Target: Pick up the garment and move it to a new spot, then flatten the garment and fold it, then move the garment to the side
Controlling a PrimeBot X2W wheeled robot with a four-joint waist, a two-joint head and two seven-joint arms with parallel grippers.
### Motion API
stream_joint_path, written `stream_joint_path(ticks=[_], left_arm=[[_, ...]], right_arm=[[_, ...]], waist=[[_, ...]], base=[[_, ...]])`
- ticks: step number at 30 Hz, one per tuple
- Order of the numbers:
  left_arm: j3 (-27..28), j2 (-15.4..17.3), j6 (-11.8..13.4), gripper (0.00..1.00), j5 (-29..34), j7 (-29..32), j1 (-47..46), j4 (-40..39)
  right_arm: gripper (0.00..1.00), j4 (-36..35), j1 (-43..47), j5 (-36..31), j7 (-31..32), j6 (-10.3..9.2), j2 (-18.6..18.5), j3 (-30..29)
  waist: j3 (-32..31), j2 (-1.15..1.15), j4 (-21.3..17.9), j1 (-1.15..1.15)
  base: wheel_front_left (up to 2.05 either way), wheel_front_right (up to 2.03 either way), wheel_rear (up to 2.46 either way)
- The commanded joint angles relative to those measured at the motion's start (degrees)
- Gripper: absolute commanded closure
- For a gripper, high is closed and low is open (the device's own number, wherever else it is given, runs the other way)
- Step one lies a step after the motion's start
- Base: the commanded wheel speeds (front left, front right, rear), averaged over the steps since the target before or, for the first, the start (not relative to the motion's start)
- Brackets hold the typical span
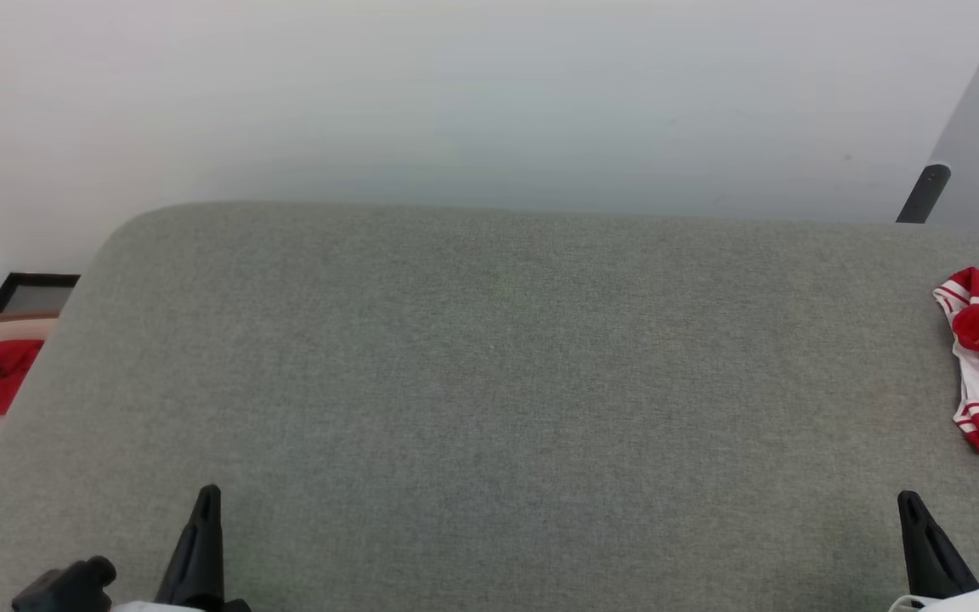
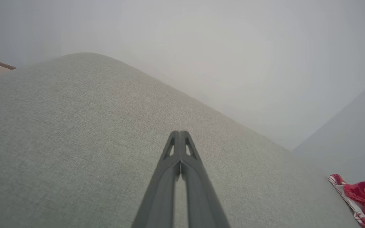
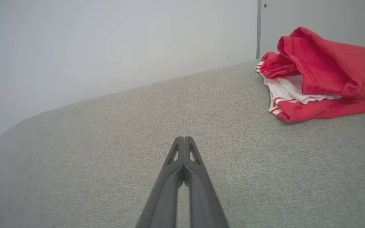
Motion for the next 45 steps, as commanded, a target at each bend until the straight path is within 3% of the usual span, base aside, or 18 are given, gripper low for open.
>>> stream_joint_path(ticks=[1, 23, 45], left_arm=[[0.5, 0.1, 0.0, 1.0, -2.5, 0.5, -1.6, -0.6], [1.7, -2.1, -0.1, 1.0, -17.9, 5.5, -4.2, 0.8], [2.6, -3.9, -0.1, 1.0, -29.6, 9.3, -6.2, 1.9]], right_arm=[[1.0, -0.6, -2.0, 3.3, 0.3, -0.01, -0.1, -0.2], [1.0, 0.8, -4.6, 23.1, 3.4, -0.02, 1.4, -0.3], [1.0, 2.0, -6.6, 38.0, 5.9, -0.03, 2.4, -0.5]], waist=[[0.0, 0.0, -0.1, 0.0], [0.1, 0.0, -1.0, 0.0], [0.2, 0.0, -1.8, 0.0]], base=[[0.0, 0.0, 0.0], [0.0, 0.0, 0.0], [0.0, 0.0, 0.0]])
